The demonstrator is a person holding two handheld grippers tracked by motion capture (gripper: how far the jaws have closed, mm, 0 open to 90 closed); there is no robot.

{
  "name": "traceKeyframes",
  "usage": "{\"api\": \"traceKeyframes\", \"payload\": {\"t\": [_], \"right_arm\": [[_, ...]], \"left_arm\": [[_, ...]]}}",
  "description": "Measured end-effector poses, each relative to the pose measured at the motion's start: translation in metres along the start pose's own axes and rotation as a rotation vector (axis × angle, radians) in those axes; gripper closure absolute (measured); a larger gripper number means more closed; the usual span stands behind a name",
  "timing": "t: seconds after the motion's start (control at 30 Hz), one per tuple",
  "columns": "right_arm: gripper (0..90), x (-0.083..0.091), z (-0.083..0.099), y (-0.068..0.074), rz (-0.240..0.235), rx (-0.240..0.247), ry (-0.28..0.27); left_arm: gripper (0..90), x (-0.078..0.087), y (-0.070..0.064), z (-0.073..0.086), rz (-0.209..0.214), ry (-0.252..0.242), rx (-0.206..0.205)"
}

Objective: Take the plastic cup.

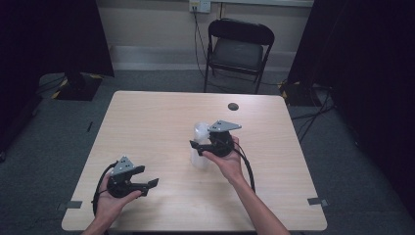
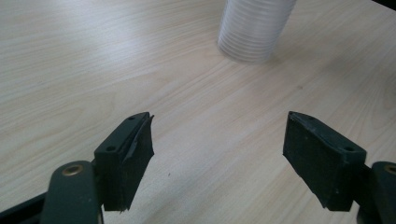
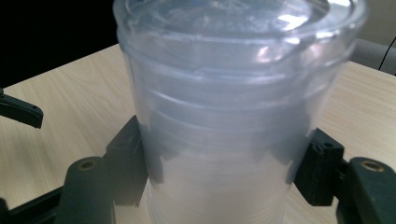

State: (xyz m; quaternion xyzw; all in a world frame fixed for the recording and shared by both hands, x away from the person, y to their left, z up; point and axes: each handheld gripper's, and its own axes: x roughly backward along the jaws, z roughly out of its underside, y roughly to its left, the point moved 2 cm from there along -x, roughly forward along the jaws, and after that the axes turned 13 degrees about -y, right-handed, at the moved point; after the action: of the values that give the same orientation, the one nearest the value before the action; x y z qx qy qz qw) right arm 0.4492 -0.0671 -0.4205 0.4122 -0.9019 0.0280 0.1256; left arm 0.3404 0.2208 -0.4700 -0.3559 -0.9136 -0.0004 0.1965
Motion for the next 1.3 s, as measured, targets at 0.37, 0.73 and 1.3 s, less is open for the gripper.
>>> {"api": "traceKeyframes", "payload": {"t": [0.37,0.73,1.3], "right_arm": [[31.9,0.001,-0.006,-0.001,-0.002,-0.011,-0.028],[32.3,0.004,-0.016,0.002,-0.006,0.006,-0.057],[32.7,0.009,-0.033,-0.002,-0.006,-0.018,-0.096]], "left_arm": [[26.0,0.000,-0.001,0.000,-0.001,0.004,-0.010],[26.1,0.000,0.000,0.000,-0.002,0.009,-0.010],[27.7,-0.001,0.001,0.001,-0.012,0.008,0.001]]}}
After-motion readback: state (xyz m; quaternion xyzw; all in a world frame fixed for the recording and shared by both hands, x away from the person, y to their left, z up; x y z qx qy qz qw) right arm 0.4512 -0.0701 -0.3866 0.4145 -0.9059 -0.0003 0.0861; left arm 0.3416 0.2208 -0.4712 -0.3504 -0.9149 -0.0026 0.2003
